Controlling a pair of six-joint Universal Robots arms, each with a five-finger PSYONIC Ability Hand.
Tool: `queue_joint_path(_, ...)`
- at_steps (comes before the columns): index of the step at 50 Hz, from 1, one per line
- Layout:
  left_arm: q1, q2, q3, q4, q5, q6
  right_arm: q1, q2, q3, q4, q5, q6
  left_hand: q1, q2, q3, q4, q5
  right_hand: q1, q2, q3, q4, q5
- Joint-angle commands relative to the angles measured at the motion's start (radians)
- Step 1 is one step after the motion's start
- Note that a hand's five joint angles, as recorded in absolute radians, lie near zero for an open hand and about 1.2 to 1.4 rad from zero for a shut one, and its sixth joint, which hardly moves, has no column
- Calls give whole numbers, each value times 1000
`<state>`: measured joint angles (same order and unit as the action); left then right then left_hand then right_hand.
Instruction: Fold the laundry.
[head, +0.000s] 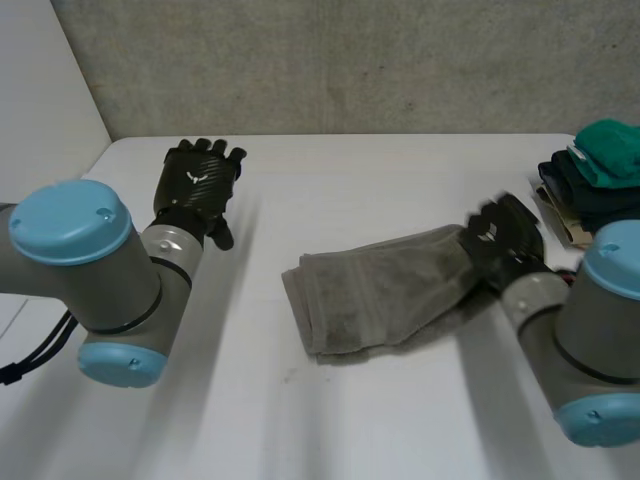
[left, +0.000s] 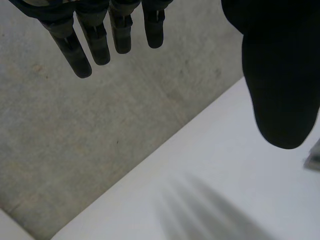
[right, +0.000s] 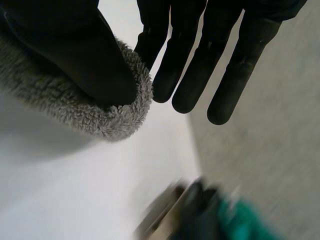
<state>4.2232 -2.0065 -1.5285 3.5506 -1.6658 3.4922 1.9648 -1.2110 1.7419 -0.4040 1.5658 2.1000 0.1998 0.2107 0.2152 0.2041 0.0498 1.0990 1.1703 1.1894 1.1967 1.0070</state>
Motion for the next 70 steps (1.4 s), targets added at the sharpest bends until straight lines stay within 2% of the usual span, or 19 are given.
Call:
queue_joint_path(1, -8, 41, -30, -1, 23, -38, 230, 57, -91, -113, -228, -28, -7, -18, -22, -11, -31, 297, 226, 207, 200, 215)
queue_joint_path(4, -6, 41, -50, -1, 21, -38, 314, 184, -91, -107, -363, -43, -7, -18, -22, -11, -31, 297, 226, 207, 200, 215)
queue_joint_path(8, -5, 41, -76, 2, 23, -38, 382, 218, -79, -93, -362, -44, -10, -21, -25, -14, -34, 295, 224, 205, 198, 213)
queue_joint_path(11, -6, 41, -82, 5, 24, -39, 381, 209, -78, -85, -317, -25, -13, -24, -28, -17, -37, -354, -425, -445, -452, -437)
queue_joint_path(12, -6, 41, -82, 7, 24, -39, 379, 208, -76, -82, -285, 1, -13, -24, -28, -17, -37, -775, -846, -865, -873, -857)
queue_joint_path(13, -8, 41, -81, 8, 24, -41, 378, 202, -76, -82, -274, 23, -13, -24, -28, -17, -37, -878, -949, -968, -976, -960)
queue_joint_path(18, -29, 41, -64, 10, 24, -67, 272, 56, -58, -81, -237, 299, -13, -24, -28, -17, -37, -924, -996, -1015, -1022, -1007)
queue_joint_path(19, -40, 41, -59, 10, 26, -76, 226, 6, -51, -81, -234, 443, -13, -24, -28, -17, -37, -924, -996, -1015, -1022, -1007)
queue_joint_path(23, -95, 40, -35, 11, 29, -136, 148, -21, -67, -23, -230, 777, -10, -21, -25, -14, -34, -924, -996, -1015, -1022, -1007)
queue_joint_path(28, -175, 19, 7, 2, 32, -199, 69, -10, -134, 120, -228, 942, -7, -18, -22, -11, -31, -924, -996, -1015, -1022, -1007)
queue_joint_path(33, -245, -95, 67, -18, 31, -202, 34, 112, -237, 270, -230, 939, 8, -3, -8, 4, -17, -924, -996, -1015, -1022, -1007)
queue_joint_path(36, -268, -170, 109, -90, 23, -200, 32, 197, -321, 372, -228, 917, 17, 6, 1, 12, -8, -924, -996, -1015, -1022, -1007)
queue_joint_path(42, -265, -258, 174, -258, -8, -196, 35, 319, -421, 502, -233, 868, 28, 17, 13, 24, 4, -924, -996, -1015, -1022, -1007)
queue_joint_path(45, -246, -281, 199, -338, -61, -191, 39, 344, -435, 516, -227, 809, 34, 23, 19, 30, 10, -924, -996, -1015, -1022, -1007)
queue_joint_path(52, -230, -247, 206, -381, -95, -190, 39, 295, -418, 484, -167, 683, 25, 15, 10, 21, 1, -924, -996, -1015, -1022, -1007)
queue_joint_path(57, -226, -157, 226, -374, -89, -191, 51, 177, -334, 351, -115, 641, 17, 6, 1, 12, -8, -924, -996, -1015, -1022, -1007)
queue_joint_path(61, -219, -115, 255, -374, -34, -191, 92, 75, -215, 248, -115, 591, 2, -9, -13, -2, -23, -924, -996, -1015, -1022, -1007)
queue_joint_path(65, -184, -77, 281, -372, 87, -190, 153, 38, -89, 136, -115, 525, 5, -6, -10, 1, -20, -924, -996, -1015, -1022, -1007)
queue_joint_path(70, -137, -48, 338, -380, 292, -196, 192, 41, 34, 36, -121, 509, 17, 6, 1, 12, -8, -924, -996, -1015, -1022, -1007)
